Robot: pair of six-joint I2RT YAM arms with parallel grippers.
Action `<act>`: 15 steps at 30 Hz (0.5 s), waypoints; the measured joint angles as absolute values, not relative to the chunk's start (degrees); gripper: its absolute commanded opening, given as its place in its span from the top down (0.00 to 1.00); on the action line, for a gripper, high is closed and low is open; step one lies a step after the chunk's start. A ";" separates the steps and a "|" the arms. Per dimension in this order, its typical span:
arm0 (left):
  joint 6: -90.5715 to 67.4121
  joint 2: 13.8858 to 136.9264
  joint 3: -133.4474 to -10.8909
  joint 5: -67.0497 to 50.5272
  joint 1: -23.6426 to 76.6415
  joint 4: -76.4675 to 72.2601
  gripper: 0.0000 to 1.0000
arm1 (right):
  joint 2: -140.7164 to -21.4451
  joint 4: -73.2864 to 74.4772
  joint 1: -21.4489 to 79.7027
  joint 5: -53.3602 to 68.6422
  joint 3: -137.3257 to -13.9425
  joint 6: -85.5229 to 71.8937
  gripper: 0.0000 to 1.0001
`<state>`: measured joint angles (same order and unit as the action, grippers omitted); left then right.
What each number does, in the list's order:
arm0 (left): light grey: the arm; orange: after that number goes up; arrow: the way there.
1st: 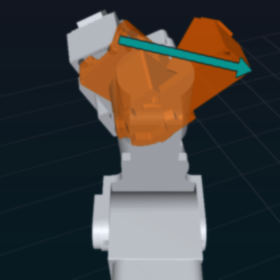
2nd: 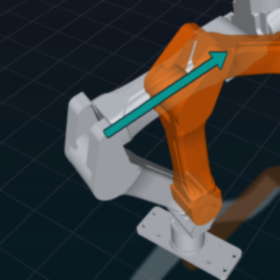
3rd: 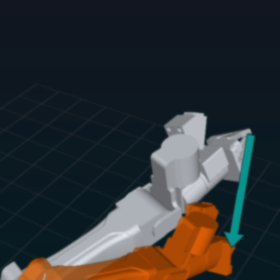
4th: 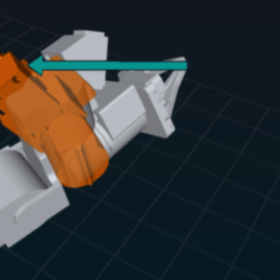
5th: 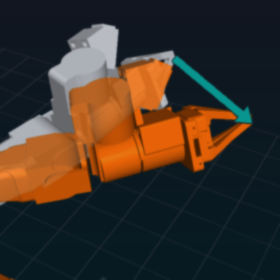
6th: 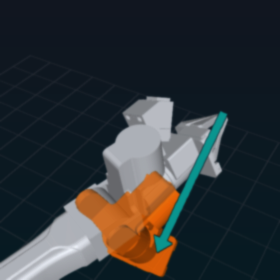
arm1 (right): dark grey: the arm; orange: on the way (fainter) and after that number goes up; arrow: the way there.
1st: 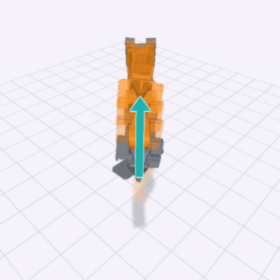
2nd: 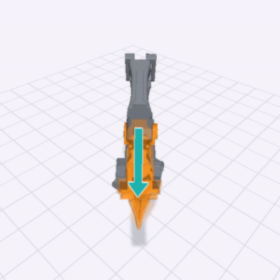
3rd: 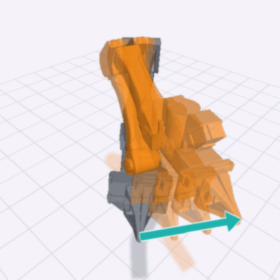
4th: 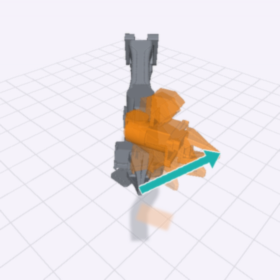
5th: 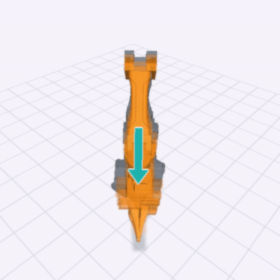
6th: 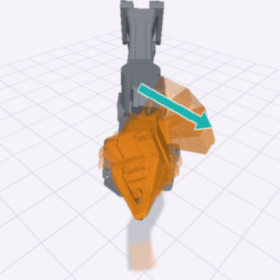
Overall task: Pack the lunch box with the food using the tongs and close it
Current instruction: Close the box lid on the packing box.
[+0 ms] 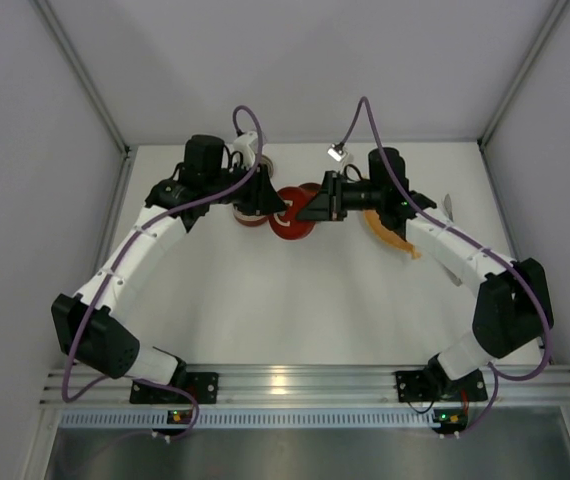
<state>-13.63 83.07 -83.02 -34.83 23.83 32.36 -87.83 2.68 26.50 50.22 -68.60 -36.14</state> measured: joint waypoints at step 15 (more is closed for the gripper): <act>-17.39 81.19 -80.66 -35.68 21.98 28.12 0.46 | -87.83 -7.05 24.56 51.57 -64.20 -46.19 1.00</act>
